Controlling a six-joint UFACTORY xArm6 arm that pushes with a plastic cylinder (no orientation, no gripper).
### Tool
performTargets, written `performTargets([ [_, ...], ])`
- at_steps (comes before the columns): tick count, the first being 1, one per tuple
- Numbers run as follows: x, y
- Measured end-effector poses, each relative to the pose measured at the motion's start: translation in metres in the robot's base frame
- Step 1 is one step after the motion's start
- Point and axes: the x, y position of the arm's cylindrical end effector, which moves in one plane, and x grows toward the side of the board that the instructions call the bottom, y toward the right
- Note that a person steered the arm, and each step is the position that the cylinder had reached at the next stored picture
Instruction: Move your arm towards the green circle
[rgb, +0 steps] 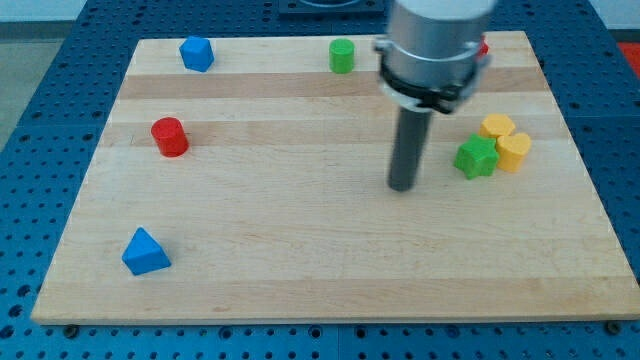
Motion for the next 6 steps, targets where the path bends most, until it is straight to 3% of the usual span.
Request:
performTargets([
  [3,-0.149,-0.083],
  [6,-0.243,-0.108],
])
